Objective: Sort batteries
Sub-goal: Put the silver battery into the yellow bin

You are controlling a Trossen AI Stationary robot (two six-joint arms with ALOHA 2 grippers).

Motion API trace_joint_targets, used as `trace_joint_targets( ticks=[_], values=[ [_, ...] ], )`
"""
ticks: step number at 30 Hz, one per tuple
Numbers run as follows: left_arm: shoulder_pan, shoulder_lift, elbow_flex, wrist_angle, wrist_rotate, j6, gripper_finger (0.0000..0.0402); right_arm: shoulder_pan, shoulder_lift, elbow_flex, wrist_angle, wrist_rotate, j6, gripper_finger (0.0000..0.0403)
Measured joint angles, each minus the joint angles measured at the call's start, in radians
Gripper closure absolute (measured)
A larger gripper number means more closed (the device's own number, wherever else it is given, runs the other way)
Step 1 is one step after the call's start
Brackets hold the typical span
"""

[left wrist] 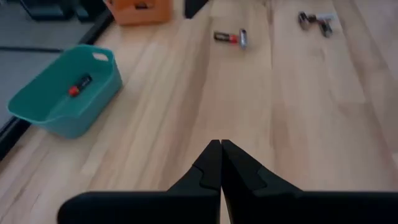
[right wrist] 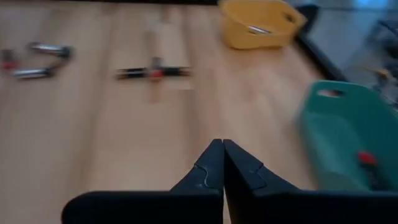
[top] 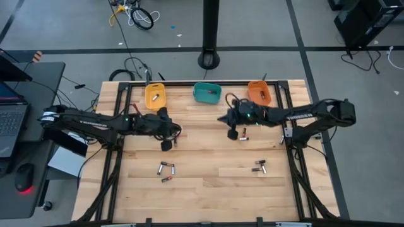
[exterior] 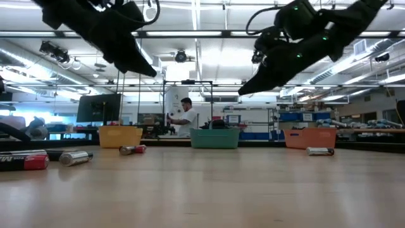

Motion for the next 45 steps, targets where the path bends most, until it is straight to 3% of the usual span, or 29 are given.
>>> trace_joint_targets(
  ticks=[6, 12, 18, 32, 45],
  values=[
    [-0.037, 0.015, 0.064, -0.198, 0.11, -0.137, 0.0391, 0.098, 0.046, -0.056, 0.139, -0.007, 0.001, 0.0384],
    [-0.118, 0.057, 0.059, -0.306, 0.112, -0.261, 0.0391, 0.143, 0.12, -0.053, 0.265, -0.007, 0.032, 0.0385],
    [-0.22, 0.113, 0.06, -0.317, 0.102, -0.306, 0.0391, 0.151, 0.197, -0.053, 0.347, -0.006, 0.051, 0.0387],
    [-0.445, 0.139, 0.061, -0.333, 0.1, -0.621, 0.0391, 0.166, 0.295, -0.051, 0.442, -0.006, 0.07, 0.0389],
    [-0.421, 0.139, 0.061, -0.42, 0.087, -0.633, 0.0391, 0.199, 0.307, -0.03, 0.462, -0.006, 0.06, 0.0389]
  ],
)
